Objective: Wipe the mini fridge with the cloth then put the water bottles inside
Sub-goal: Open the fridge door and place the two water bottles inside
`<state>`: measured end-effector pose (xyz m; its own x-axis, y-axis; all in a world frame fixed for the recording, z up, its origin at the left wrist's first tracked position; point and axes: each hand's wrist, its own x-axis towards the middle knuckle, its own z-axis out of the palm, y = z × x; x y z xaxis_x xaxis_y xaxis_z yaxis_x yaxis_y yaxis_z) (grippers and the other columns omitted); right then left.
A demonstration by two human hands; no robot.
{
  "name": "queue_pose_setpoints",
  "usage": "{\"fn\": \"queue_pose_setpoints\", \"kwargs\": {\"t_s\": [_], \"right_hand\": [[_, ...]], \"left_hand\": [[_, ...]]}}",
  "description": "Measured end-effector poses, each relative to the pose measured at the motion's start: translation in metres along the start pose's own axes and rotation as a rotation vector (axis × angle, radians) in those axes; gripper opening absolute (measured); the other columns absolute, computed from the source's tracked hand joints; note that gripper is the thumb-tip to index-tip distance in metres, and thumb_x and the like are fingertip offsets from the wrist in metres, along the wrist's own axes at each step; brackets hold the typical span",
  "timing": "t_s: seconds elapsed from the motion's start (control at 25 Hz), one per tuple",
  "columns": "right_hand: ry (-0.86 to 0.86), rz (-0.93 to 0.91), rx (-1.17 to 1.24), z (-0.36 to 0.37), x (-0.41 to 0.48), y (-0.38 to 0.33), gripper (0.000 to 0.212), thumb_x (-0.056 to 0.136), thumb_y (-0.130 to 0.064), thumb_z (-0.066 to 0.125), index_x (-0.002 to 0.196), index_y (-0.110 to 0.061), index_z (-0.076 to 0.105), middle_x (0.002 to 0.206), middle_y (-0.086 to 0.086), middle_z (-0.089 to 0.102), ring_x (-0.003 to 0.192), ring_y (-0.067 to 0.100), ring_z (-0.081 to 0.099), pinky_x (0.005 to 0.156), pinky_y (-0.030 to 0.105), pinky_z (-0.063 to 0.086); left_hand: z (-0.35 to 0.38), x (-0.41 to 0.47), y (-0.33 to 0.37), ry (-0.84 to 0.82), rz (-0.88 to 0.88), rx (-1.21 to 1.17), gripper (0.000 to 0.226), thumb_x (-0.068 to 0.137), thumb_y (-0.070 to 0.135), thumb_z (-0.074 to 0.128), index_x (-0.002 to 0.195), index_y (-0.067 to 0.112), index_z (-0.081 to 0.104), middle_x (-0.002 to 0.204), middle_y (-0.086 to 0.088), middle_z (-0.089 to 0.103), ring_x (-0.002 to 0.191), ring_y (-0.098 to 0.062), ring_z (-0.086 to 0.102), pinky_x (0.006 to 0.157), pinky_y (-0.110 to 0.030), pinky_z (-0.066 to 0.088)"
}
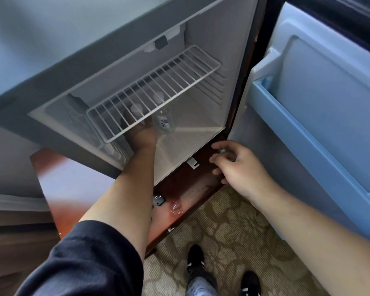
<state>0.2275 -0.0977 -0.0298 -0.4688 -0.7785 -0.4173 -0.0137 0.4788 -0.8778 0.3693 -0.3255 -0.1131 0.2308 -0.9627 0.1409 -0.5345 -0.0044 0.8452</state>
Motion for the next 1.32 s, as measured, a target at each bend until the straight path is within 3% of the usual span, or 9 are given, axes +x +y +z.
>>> {"fn": "queue_pose_setpoints", "kwargs": {"t_s": [0.2, 0.36, 0.52, 0.6, 0.76, 0.92, 1.04, 1.2, 1.32], "right_hand": [[0.035, -0.007, -0.013, -0.002, -0.004, 0.002, 0.024, 0.091, -0.024, 0.063, 0.112, -0.037, 0.067, 0.092, -0.003, 0.076, 0.074, 0.01, 0.074, 0.078, 0.04, 0.059], [0.033, -0.011, -0.011, -0.003, -0.004, 0.001, 0.023, 0.092, -0.026, 0.063, 0.111, -0.039, 0.066, 0.094, -0.004, 0.075, 0.074, 0.008, 0.074, 0.079, 0.039, 0.06], [0.046, -0.002, -0.021, -0.005, -0.006, 0.006, 0.021, 0.091, -0.026, 0.063, 0.107, -0.041, 0.066, 0.093, -0.004, 0.075, 0.073, 0.008, 0.075, 0.08, 0.042, 0.06], [0.054, 0.001, -0.027, -0.007, -0.008, 0.008, 0.021, 0.091, -0.026, 0.063, 0.105, -0.042, 0.066, 0.092, -0.005, 0.076, 0.073, 0.008, 0.075, 0.081, 0.044, 0.06], [0.053, -0.001, -0.033, -0.01, -0.009, 0.008, 0.021, 0.09, -0.027, 0.064, 0.105, -0.042, 0.066, 0.088, -0.008, 0.075, 0.074, 0.007, 0.075, 0.078, 0.042, 0.061], [0.033, -0.023, -0.035, -0.012, -0.018, 0.008, 0.023, 0.09, -0.026, 0.064, 0.11, -0.038, 0.067, 0.087, -0.008, 0.075, 0.073, 0.007, 0.074, 0.071, 0.036, 0.059], [-0.008, -0.07, -0.032, -0.015, -0.04, 0.002, 0.026, 0.092, -0.025, 0.062, 0.116, -0.034, 0.066, 0.094, -0.005, 0.075, 0.075, 0.007, 0.074, 0.073, 0.034, 0.059], [-0.094, -0.25, -0.086, -0.027, -0.088, -0.022, 0.025, 0.091, -0.029, 0.062, 0.114, -0.036, 0.066, 0.097, -0.007, 0.072, 0.084, 0.013, 0.074, 0.076, 0.039, 0.062], [-0.1, -0.499, -0.178, -0.054, -0.134, -0.054, 0.024, 0.094, -0.028, 0.06, 0.116, -0.034, 0.068, 0.1, -0.011, 0.071, 0.088, 0.006, 0.07, 0.071, 0.014, 0.052]], "left_hand": [[0.033, 0.031, -0.058, -0.08, -0.132, 0.043, 0.077, 0.069, 0.07, 0.055, 0.127, 0.02, 0.061, 0.115, -0.005, 0.071, 0.11, -0.021, 0.069, 0.098, -0.03, 0.054], [0.015, 0.015, -0.021, -0.086, -0.223, 0.112, 0.092, 0.069, 0.075, 0.048, 0.14, 0.017, 0.056, 0.136, -0.006, 0.064, 0.127, -0.023, 0.061, 0.103, -0.021, 0.043], [-0.005, -0.011, 0.023, -0.166, -0.255, 0.058, 0.069, 0.097, 0.038, 0.064, 0.155, 0.012, 0.037, 0.155, -0.008, 0.047, 0.143, -0.024, 0.045, 0.109, -0.021, 0.031], [-0.002, -0.004, 0.015, -0.132, -0.223, 0.065, 0.08, 0.091, 0.049, 0.067, 0.156, 0.015, 0.036, 0.156, -0.008, 0.047, 0.143, -0.025, 0.045, 0.113, -0.023, 0.033], [0.013, 0.018, -0.029, -0.061, -0.236, 0.102, 0.096, 0.061, 0.079, 0.05, 0.135, 0.02, 0.062, 0.133, -0.005, 0.066, 0.126, -0.027, 0.061, 0.109, -0.032, 0.047], [-0.04, -0.056, 0.032, -0.209, -0.315, 0.084, 0.075, 0.092, 0.048, 0.062, 0.155, 0.02, 0.032, 0.154, -0.016, 0.042, 0.14, -0.036, 0.045, 0.11, -0.039, 0.04], [-0.067, -0.103, 0.043, -0.368, -0.357, 0.099, 0.078, 0.096, 0.048, 0.058, 0.16, 0.024, 0.021, 0.16, -0.007, 0.041, 0.143, -0.034, 0.043, 0.112, -0.037, 0.037], [-0.114, -0.16, 0.088, -0.507, -0.273, 0.084, 0.055, 0.098, 0.045, 0.057, 0.146, 0.019, 0.05, 0.14, -0.006, 0.059, 0.129, -0.026, 0.055, 0.097, -0.029, 0.041], [-0.15, -0.201, 0.144, -0.53, -0.048, -0.009, 0.034, 0.098, 0.039, 0.057, 0.126, 0.025, 0.068, 0.115, 0.006, 0.072, 0.113, -0.015, 0.066, 0.098, -0.034, 0.051]]}}
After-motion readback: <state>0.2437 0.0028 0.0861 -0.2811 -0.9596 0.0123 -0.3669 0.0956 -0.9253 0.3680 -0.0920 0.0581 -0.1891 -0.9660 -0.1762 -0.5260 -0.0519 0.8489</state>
